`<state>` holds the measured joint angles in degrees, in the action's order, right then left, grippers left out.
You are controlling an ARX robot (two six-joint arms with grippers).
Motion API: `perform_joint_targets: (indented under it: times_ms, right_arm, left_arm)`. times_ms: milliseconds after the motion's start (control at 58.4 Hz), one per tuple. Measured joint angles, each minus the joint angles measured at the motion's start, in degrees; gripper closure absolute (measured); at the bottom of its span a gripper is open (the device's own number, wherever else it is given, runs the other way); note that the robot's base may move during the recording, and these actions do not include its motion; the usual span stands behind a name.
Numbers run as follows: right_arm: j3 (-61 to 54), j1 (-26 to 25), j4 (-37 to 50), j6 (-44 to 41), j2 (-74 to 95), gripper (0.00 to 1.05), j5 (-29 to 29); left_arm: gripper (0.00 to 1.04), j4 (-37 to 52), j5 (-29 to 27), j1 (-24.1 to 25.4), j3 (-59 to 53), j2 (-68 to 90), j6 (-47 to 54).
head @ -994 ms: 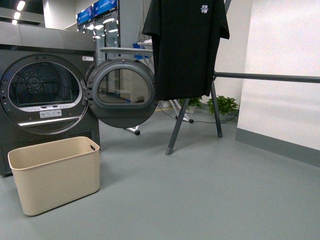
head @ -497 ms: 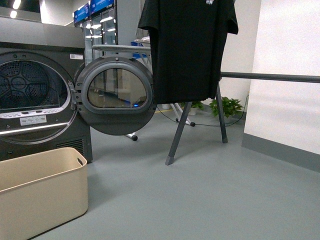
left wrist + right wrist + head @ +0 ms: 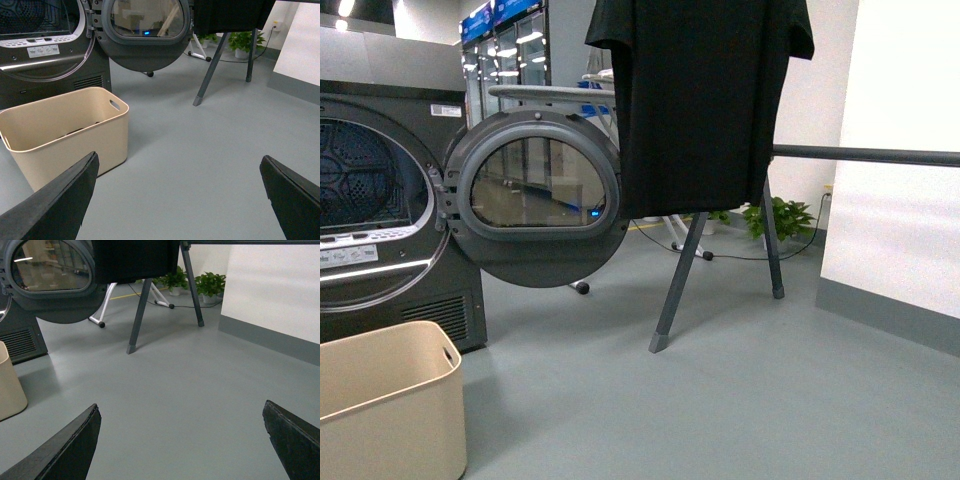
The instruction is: Move hamper under clothes hanger
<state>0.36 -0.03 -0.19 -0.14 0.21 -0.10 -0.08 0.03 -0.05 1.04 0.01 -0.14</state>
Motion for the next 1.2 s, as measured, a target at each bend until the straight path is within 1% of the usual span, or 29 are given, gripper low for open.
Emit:
perform_joint_targets:
  times_ms: [1199]
  right_arm:
    - [-0.02, 0.0, 0.0, 0.0, 0.04, 0.08, 0.02]
  left_arm:
    - [0.07, 0.02, 0.0, 0.0, 0.0, 0.02, 0.0]
